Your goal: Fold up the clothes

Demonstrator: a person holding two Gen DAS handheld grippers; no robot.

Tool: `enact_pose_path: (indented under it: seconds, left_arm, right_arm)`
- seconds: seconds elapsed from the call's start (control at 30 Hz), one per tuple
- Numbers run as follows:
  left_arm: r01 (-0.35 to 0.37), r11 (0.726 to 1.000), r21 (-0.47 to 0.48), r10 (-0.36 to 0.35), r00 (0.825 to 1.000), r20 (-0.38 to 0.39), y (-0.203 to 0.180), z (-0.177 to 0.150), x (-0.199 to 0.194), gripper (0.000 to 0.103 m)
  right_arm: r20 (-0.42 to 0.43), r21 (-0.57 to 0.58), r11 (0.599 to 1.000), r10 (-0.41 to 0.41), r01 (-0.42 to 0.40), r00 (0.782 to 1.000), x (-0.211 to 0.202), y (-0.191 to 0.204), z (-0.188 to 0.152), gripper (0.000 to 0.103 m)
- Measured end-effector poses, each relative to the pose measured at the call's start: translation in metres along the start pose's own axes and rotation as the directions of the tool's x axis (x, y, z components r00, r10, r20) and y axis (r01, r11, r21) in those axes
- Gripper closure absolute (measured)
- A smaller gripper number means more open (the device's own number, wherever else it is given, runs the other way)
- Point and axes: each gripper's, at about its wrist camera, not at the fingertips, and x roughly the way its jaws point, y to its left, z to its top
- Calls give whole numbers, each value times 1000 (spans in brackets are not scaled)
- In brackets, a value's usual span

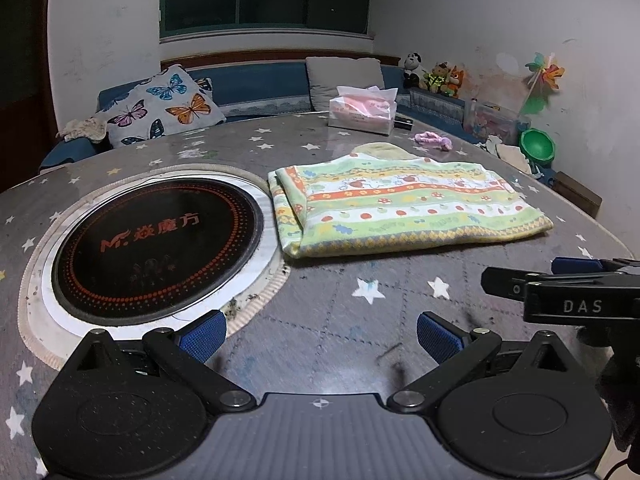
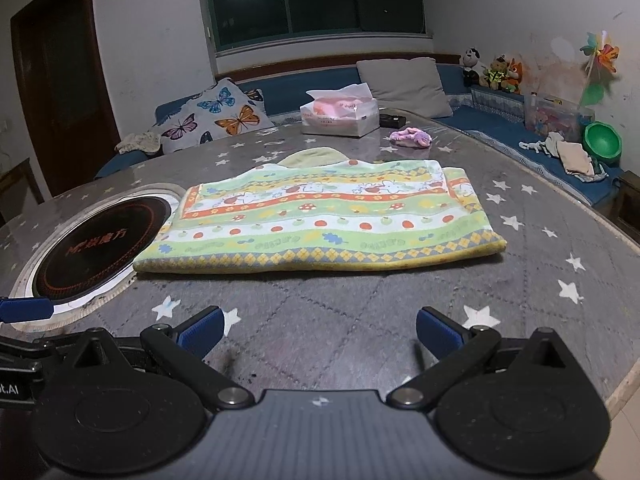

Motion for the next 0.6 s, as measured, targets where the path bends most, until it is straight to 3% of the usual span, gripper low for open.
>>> enact_pose_path:
  seconds: [0.6]
  left_arm:
    - [-8, 1000, 16, 8, 1000, -10, -8, -6, -7, 0]
  right_arm:
    - [-14, -3, 1000, 10, -10, 1000, -5, 5, -6, 0]
